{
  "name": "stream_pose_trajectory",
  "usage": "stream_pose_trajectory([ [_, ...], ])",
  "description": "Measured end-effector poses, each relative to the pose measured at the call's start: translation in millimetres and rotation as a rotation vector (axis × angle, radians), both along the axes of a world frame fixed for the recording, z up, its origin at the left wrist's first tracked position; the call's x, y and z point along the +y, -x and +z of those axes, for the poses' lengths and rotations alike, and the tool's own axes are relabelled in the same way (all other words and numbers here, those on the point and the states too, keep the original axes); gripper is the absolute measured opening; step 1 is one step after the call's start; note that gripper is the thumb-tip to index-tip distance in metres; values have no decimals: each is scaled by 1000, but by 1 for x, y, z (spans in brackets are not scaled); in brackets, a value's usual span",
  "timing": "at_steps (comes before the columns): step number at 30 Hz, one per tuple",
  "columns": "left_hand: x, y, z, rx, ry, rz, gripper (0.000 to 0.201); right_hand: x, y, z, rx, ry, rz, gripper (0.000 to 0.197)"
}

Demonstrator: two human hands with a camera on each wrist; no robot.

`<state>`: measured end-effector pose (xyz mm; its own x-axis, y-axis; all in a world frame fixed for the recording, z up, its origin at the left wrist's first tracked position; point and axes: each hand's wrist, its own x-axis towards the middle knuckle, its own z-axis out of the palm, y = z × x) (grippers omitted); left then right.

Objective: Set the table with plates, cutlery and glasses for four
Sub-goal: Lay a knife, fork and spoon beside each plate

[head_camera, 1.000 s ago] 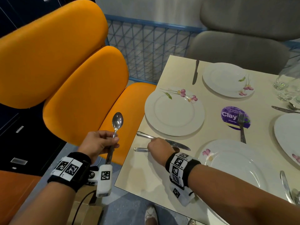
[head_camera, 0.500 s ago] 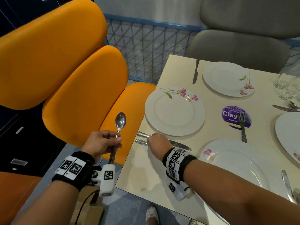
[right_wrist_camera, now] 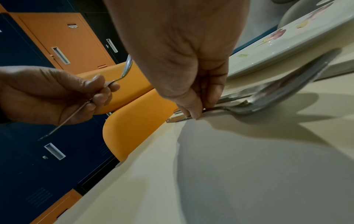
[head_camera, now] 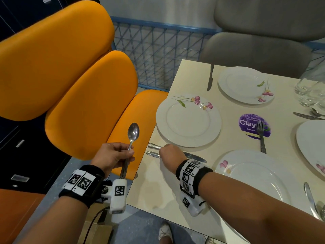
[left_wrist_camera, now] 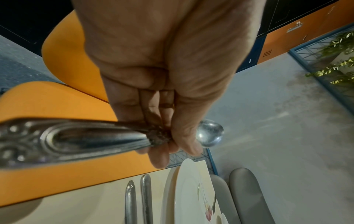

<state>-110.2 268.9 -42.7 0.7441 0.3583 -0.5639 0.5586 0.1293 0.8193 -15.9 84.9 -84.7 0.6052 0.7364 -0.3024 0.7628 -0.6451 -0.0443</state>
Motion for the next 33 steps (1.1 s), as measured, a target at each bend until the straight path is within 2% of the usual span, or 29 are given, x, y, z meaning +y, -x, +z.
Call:
stream_pose_trajectory([
  [14, -13, -6, 2, 2, 38, -23, 19, -2, -1, 6, 13, -17, 7, 22],
  [18, -19, -13, 1, -7, 32, -74, 19, 1, -2, 16, 19, -247, 52, 20],
  [21, -27, -23, 2, -15, 32, -159, 20, 3, -6, 30, -1, -485, 241, 19],
  [23, -35, -32, 6, -26, 16, -219, 19, -1, -15, 41, -15, -549, 402, 20],
  [26, -51, -49, 13, -43, -6, -262, 19, -16, -32, 66, -4, -468, 570, 22],
  [28, -62, -61, 17, -56, 7, -259, 20, -29, -46, 78, -7, -384, 600, 22],
  [33, -90, -93, 23, -52, 78, -268, 50, -55, -81, 96, -17, -231, 598, 20],
])
